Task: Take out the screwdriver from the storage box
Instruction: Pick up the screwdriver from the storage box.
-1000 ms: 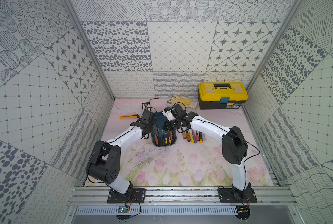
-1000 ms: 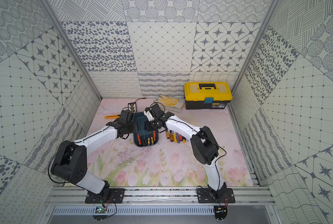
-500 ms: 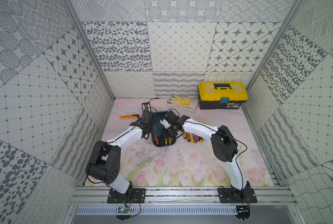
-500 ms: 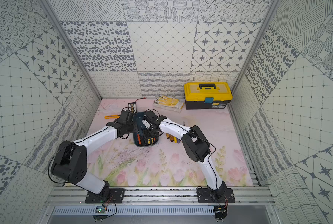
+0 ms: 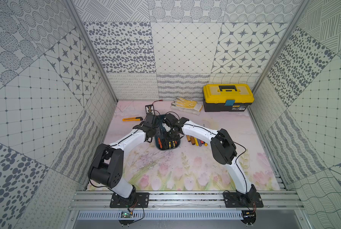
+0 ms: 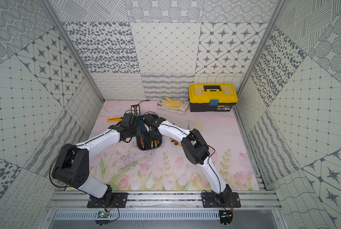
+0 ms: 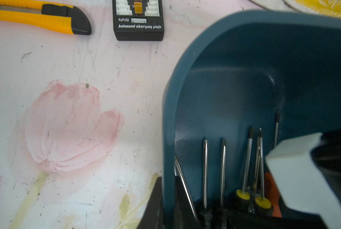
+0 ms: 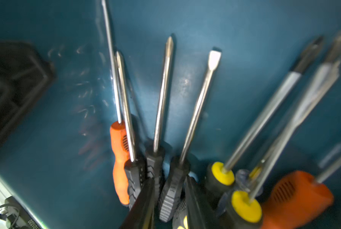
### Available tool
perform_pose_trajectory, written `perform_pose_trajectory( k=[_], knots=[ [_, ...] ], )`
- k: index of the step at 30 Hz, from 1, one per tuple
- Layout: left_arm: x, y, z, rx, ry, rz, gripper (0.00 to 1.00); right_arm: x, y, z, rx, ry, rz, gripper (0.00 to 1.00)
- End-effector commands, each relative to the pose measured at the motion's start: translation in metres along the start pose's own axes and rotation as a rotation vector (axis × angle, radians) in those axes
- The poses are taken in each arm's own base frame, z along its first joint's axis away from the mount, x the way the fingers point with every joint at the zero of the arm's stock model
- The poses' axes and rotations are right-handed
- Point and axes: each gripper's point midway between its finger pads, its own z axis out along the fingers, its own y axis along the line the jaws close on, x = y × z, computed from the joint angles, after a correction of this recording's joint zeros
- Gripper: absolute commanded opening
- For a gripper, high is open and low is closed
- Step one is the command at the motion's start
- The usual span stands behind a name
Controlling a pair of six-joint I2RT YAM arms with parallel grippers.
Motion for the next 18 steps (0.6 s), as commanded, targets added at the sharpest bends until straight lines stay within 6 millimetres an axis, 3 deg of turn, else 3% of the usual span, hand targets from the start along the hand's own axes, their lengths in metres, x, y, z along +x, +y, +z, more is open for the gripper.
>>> perform_pose_trajectory(
  k=[1, 9, 18],
  knots=[
    [-0.018, -0.002, -0.006, 0.012, -0.074, -0.007, 0.00, 0.019, -0.023, 0.024, 0.126, 0.081, 0.019, 0.31],
    [-0.020, -0.002, -0.008, 0.010, -0.079, -0.001, 0.00, 0.031, -0.045, 0.035, 0.250, 0.108, 0.022, 0.30],
    [-0.021, -0.002, -0.008, 0.009, -0.083, -0.006, 0.00, 0.029, -0.032, 0.032, 0.177, 0.098, 0.018, 0.00]
  ],
)
